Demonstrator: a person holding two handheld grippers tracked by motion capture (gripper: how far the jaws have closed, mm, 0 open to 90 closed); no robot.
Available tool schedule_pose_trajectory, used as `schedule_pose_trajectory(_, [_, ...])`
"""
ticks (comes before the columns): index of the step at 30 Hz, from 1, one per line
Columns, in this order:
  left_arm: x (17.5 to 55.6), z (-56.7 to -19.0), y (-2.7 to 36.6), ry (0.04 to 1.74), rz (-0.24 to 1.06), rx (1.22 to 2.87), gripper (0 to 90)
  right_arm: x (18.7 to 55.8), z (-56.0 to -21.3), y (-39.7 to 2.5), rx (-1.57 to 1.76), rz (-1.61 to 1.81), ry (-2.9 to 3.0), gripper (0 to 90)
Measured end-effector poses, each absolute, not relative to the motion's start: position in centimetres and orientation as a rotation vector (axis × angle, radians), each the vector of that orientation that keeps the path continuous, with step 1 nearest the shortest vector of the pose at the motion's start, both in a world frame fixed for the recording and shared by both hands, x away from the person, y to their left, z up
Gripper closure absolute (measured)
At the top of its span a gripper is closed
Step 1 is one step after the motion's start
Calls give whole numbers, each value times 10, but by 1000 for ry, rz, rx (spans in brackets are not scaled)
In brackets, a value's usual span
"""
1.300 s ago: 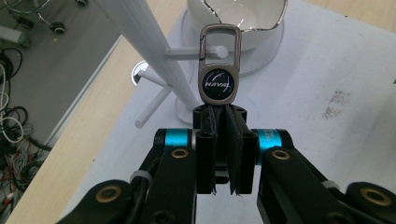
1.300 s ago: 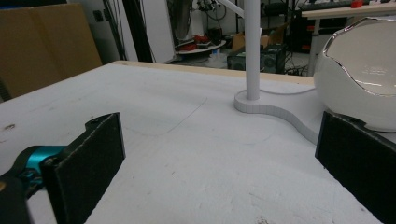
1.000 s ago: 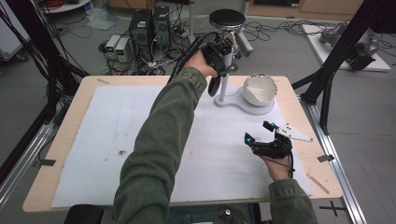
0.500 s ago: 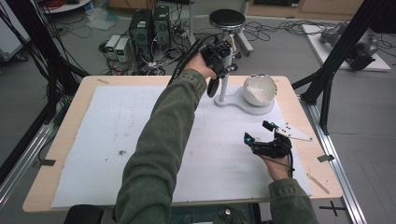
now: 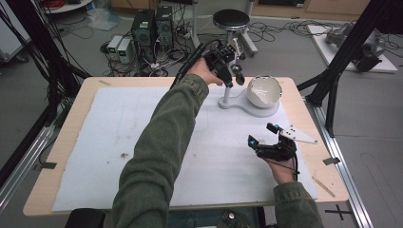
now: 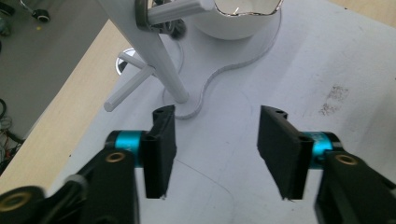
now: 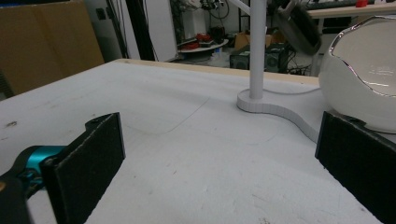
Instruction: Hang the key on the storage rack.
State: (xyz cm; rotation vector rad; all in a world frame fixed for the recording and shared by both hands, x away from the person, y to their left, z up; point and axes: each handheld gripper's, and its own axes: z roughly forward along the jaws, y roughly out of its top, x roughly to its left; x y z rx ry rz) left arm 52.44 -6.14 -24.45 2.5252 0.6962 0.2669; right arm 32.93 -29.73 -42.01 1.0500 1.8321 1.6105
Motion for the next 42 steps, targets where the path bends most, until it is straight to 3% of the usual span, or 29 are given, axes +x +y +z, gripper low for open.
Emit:
schedule_pose_trajectory(4, [521,-246,-57,711,264,2530,297,329,-420,-297,1048,1608,1834,4])
schedule_pose_trajectory(8, [516,-249,-46,711,271,2522,246,329,-420,-297,1049,1606,1838,4])
schedule_pose_trajectory(14, [510,-252,-30,741,252,2514,77,328,-420,-297,1048,1612,1837,4])
schedule_pose_trajectory(18, [505,-253,-18,773,244,2492,20,328,-420,-297,1046,1606,1839,4])
schedule_pose_trajectory(42, [450,-256,63,760,290,2319,17,320,-419,-296,1049,1574,1842,4])
